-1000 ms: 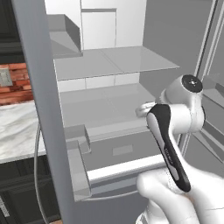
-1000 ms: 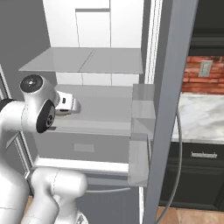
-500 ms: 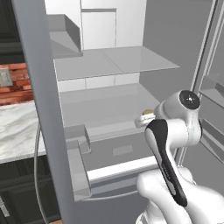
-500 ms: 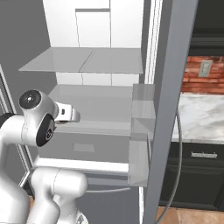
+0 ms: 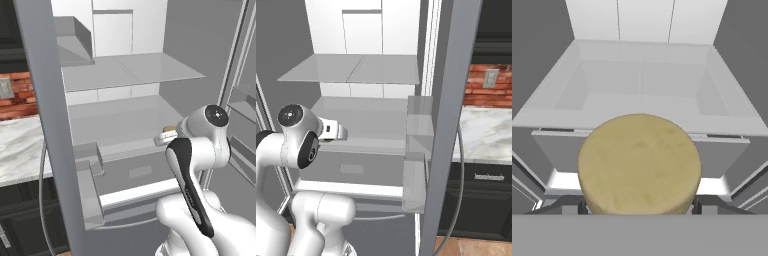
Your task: Retrieve the sausage and cheese from the fridge and place them on the cutting board on the counter.
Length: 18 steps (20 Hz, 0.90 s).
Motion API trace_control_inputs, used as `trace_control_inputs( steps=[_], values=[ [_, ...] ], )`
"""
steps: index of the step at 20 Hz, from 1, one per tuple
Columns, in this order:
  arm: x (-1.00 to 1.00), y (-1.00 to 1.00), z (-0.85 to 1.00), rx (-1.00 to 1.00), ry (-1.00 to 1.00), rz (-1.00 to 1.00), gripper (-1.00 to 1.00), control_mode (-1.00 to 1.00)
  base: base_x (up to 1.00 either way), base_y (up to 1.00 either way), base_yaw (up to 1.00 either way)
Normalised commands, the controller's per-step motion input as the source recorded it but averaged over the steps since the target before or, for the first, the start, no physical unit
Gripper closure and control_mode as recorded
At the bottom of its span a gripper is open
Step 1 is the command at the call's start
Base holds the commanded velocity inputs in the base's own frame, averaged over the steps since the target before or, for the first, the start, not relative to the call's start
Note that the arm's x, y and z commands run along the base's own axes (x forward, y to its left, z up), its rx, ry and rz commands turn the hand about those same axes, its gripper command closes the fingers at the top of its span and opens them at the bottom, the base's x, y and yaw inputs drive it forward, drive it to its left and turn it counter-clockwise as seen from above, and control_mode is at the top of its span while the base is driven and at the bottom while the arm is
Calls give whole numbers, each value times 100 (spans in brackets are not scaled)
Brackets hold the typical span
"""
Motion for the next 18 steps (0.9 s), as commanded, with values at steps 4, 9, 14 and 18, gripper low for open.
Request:
trace_control_inputs(
  steps=[4, 9, 14, 18],
  values=[
    [0, 0, 0, 0, 0, 0, 100, 100, 0, 0, 0],
    [0, 0, 0, 0, 0, 0, 100, 100, -20, -1, 0],
    [0, 0, 0, 0, 0, 0, 100, 100, -100, -27, -1],
    [0, 0, 0, 0, 0, 0, 100, 100, -100, -46, -5]
  ],
)
